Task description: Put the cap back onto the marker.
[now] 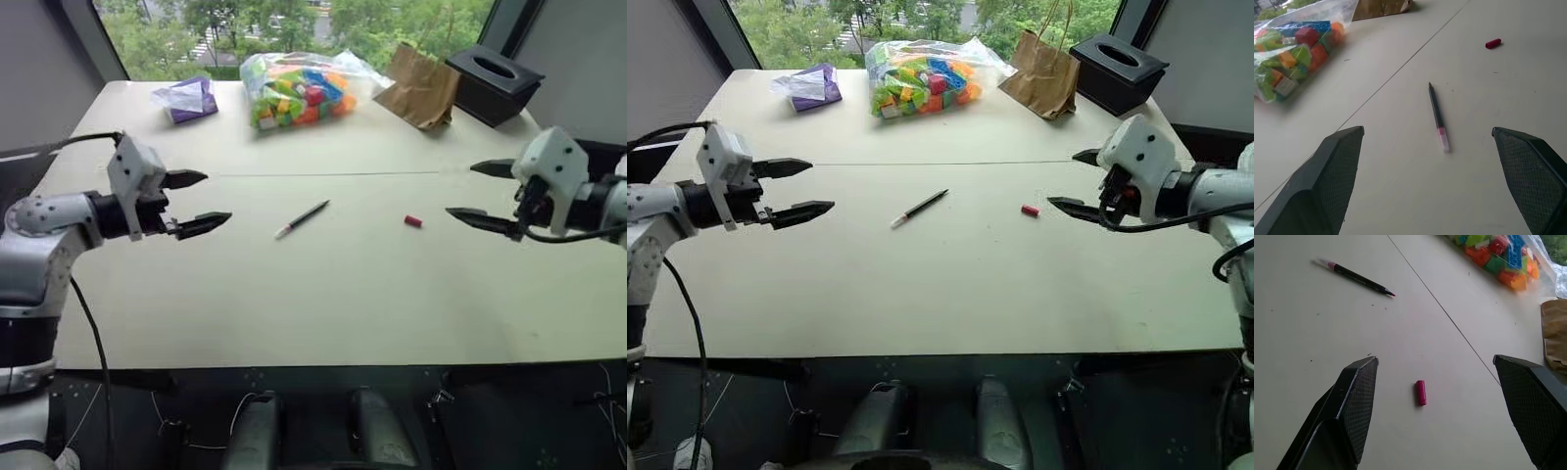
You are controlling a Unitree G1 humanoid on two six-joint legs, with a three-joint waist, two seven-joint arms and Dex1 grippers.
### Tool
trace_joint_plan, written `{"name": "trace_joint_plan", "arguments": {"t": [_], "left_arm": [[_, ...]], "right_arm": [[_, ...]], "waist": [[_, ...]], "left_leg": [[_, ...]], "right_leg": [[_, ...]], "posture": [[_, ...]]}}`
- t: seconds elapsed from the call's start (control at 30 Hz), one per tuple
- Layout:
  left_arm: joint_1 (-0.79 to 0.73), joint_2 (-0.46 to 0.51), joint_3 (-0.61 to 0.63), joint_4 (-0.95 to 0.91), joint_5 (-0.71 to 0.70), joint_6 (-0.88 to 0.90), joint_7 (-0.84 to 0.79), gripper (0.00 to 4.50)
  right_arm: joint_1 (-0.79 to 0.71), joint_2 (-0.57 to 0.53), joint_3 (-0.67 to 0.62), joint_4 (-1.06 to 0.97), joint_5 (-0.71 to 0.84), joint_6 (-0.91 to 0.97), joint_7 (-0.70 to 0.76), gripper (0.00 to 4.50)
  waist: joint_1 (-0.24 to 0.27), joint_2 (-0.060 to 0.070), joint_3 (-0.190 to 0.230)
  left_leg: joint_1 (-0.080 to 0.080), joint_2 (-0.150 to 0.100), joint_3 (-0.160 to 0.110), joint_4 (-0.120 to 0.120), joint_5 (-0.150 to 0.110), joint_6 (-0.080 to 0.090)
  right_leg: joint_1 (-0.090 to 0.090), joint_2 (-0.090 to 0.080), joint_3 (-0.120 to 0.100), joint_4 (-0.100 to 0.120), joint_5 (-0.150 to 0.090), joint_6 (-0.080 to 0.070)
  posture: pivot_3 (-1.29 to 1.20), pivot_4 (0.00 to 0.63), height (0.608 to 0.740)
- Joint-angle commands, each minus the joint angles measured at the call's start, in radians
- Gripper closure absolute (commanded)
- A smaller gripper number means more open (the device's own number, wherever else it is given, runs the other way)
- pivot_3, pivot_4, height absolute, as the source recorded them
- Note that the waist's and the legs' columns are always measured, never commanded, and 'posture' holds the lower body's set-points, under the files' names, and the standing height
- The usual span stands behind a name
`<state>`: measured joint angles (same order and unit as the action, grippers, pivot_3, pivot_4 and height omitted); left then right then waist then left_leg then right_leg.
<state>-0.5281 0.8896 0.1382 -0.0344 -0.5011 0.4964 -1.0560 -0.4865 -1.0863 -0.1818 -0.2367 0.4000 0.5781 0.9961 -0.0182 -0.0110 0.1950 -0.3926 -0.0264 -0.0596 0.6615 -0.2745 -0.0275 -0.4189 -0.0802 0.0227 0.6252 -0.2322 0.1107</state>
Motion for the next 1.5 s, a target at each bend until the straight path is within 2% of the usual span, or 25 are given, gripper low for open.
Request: {"name": "trace_joint_plan", "arguments": {"t": [0.03,1.03,1.23,1.5], "left_arm": [[-0.028,0.012,0.011,0.016,-0.023,0.015,-0.041,0.12],[-0.062,-0.063,-0.042,0.032,0.032,0.003,-0.024,0.12],[-0.101,-0.166,-0.092,0.077,0.079,-0.003,0.057,0.12],[-0.201,-0.369,-0.228,0.332,0.269,-0.162,0.192,0.12]], "right_arm": [[-0.03,-0.026,-0.033,-0.025,0.021,0.016,0.01,0.6],[-0.036,-0.012,-0.001,-0.028,0.004,0.008,0.001,0.6],[-0.022,0.01,0.006,-0.047,0.0,0.009,-0.023,0.6],[0.004,0.047,0.011,-0.097,-0.001,0.029,-0.063,0.6]], "waist": [[0.001,0.0,0.0],[0.005,0.0,0.0],[0.008,0.0,0.0],[0.008,-0.001,0.0]], "left_leg": [[0.0,0.0,0.0,0.0,0.0,0.0],[-0.006,0.0,0.0,0.001,0.0,0.0],[-0.006,-0.001,0.001,0.002,0.0,0.0],[-0.007,-0.006,0.001,0.003,0.0,0.0]], "right_leg": [[0.0,0.0,0.0,0.0,0.0,0.0],[-0.006,-0.001,0.001,0.001,0.002,0.003],[-0.006,-0.001,0.0,0.002,0.002,0.003],[-0.006,-0.001,0.0,0.004,0.002,0.003]], "posture": [[0.0,0.15,0.74],[0.0,0.15,0.74],[0.0,0.15,0.74],[0.0,0.15,0.74]]}}
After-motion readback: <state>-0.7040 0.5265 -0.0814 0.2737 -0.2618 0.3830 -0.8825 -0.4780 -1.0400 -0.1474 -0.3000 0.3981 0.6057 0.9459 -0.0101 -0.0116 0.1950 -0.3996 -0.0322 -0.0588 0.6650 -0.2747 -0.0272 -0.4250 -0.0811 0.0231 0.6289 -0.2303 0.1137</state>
